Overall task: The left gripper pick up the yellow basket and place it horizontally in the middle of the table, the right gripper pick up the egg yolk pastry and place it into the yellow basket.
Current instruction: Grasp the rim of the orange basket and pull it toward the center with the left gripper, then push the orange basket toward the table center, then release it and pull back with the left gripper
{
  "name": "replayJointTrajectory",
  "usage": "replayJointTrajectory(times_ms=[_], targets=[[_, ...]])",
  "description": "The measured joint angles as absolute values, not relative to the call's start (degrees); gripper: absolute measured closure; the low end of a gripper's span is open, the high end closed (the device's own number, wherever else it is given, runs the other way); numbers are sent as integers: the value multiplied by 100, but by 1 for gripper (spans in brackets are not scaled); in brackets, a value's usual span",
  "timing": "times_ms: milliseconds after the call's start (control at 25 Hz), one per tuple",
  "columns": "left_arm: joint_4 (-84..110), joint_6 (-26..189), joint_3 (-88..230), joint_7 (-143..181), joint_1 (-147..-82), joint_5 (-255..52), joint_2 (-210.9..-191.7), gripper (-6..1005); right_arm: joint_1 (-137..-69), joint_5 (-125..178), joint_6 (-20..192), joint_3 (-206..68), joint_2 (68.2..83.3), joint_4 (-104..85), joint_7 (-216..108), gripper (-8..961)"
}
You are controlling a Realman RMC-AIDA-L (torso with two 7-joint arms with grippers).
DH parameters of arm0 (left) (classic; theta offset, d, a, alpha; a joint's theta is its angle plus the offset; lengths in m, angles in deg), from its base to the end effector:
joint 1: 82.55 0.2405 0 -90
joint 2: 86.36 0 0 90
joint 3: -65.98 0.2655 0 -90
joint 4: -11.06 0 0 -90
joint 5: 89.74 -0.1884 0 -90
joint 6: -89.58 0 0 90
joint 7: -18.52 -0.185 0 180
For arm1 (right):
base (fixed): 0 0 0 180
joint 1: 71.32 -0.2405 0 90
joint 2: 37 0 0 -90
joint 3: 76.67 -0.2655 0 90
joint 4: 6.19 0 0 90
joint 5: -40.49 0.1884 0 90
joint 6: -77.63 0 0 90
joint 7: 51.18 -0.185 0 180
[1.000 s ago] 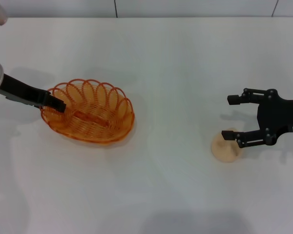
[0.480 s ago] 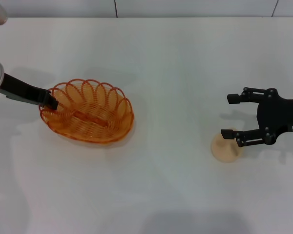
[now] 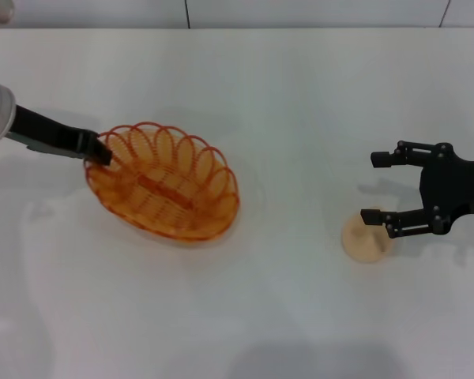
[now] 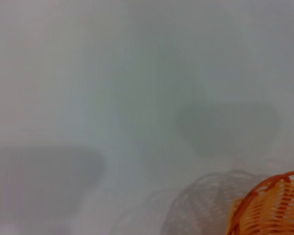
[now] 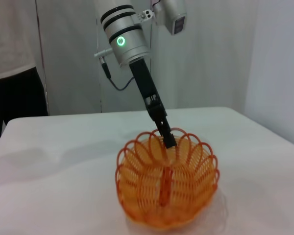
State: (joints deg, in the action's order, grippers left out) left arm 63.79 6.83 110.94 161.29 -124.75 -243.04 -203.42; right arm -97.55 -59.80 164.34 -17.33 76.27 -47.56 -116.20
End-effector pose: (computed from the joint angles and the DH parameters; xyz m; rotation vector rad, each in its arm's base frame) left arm -0.2706 0.3902 -0.0062 -2.2854 -1.4846 0.1403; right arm 0.2422 0.3250 -0.0256 -2.8045 0.1166 0.5668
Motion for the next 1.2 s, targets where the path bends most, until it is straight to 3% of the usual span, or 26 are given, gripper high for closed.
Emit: replayJointTrajectory(times_ms=[240, 1200], targets=[[6776, 341, 11194, 16822, -12391, -24009, -20556, 905, -9681, -5978, 16574, -1860, 7669, -4866, -11560, 80], [7009, 1528, 13144, 19086, -11469, -22333, -20590, 914, -9470, -6012, 16605, -1866, 7740, -4917, -11247, 80]])
